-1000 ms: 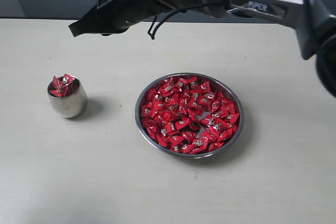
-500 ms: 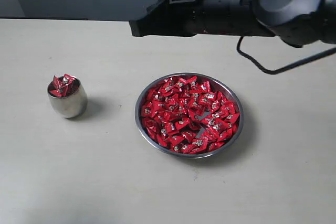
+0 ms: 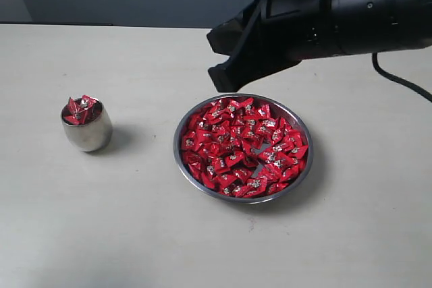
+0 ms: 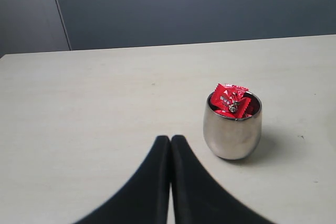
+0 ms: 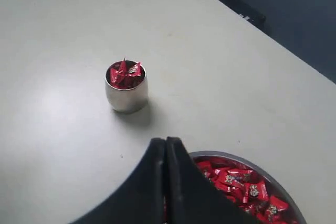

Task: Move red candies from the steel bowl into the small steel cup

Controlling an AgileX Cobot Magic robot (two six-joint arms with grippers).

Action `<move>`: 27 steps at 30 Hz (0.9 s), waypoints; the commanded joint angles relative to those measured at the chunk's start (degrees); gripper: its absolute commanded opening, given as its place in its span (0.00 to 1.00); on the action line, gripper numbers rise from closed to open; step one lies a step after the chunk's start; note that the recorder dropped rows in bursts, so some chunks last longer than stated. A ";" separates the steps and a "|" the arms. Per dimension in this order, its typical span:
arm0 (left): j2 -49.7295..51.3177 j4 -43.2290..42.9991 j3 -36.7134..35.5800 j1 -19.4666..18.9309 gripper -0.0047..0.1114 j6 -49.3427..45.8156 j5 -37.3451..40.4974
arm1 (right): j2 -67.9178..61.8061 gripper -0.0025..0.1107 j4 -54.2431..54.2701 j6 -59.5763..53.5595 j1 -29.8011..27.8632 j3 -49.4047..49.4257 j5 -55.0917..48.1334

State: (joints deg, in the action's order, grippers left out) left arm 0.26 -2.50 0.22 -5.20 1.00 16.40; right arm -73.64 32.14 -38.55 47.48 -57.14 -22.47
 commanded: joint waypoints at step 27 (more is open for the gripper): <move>-0.26 -0.07 -0.22 0.38 0.04 0.15 -0.10 | 20.03 0.02 -46.69 49.45 -24.84 20.80 0.35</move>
State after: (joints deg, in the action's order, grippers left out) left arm 0.26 -2.50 0.22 -5.20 1.00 16.40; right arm -58.26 -13.92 10.69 27.18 -39.44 -22.93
